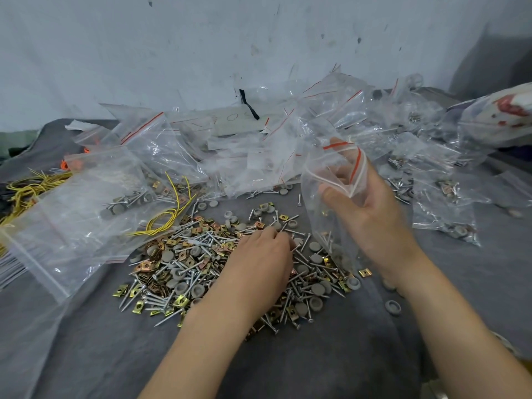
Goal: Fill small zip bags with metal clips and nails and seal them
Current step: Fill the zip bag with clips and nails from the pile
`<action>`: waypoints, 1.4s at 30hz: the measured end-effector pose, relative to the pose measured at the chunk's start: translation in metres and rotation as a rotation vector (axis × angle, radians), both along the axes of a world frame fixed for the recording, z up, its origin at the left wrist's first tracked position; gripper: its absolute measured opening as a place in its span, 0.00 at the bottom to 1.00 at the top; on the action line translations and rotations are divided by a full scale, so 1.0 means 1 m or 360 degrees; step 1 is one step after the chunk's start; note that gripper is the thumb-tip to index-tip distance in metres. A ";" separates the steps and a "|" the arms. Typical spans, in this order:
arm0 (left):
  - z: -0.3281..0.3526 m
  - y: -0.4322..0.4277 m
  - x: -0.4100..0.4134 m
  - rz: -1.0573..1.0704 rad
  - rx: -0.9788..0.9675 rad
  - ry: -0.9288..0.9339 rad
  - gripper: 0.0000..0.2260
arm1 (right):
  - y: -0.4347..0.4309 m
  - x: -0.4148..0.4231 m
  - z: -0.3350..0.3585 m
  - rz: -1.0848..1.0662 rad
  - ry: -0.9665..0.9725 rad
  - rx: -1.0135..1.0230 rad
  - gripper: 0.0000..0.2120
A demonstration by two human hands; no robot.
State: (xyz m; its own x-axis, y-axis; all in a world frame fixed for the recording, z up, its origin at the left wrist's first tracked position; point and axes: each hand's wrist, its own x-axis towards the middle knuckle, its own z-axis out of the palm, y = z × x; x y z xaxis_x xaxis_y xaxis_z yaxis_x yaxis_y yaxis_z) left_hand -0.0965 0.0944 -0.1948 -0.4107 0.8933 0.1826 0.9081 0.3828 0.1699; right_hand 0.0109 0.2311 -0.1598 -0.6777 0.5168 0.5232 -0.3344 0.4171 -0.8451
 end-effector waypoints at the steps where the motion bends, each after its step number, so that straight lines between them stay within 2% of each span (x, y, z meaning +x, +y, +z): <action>1: 0.002 -0.001 0.000 0.0002 0.0020 -0.0033 0.12 | 0.000 0.000 0.000 -0.0003 0.0001 0.0002 0.22; 9: 0.011 -0.007 -0.001 0.0003 0.0144 -0.0109 0.07 | -0.001 0.001 0.001 -0.0015 0.0002 -0.0004 0.23; 16: 0.020 -0.009 -0.012 0.0187 0.0714 -0.0487 0.05 | -0.001 0.001 0.001 -0.0057 -0.0028 0.0033 0.23; 20: 0.024 -0.011 -0.016 0.0250 0.0907 -0.0586 0.03 | -0.003 0.001 0.001 -0.0047 -0.0028 0.0043 0.20; 28: 0.030 -0.013 -0.016 0.0304 0.1032 -0.0675 0.05 | -0.007 0.001 0.003 -0.0022 -0.0015 0.0064 0.17; 33: 0.029 -0.013 -0.016 0.0291 0.0977 -0.0681 0.06 | -0.004 0.001 0.003 0.0063 0.0017 -0.0045 0.20; 37: 0.031 -0.014 -0.016 0.0308 0.1018 -0.0692 0.09 | 0.001 0.002 0.004 0.0054 0.0075 -0.0080 0.18; 42: 0.049 -0.015 -0.012 0.0296 0.1284 -0.0869 0.10 | -0.001 0.002 0.005 0.0023 0.0035 -0.0025 0.18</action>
State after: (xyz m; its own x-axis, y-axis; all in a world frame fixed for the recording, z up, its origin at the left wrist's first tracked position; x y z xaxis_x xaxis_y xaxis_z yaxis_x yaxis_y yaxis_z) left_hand -0.1086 0.0790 -0.1461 -0.7405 0.4974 0.4519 0.5649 0.0965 0.8195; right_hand 0.0129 0.2300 -0.1547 -0.6736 0.5155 0.5297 -0.3585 0.3989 -0.8440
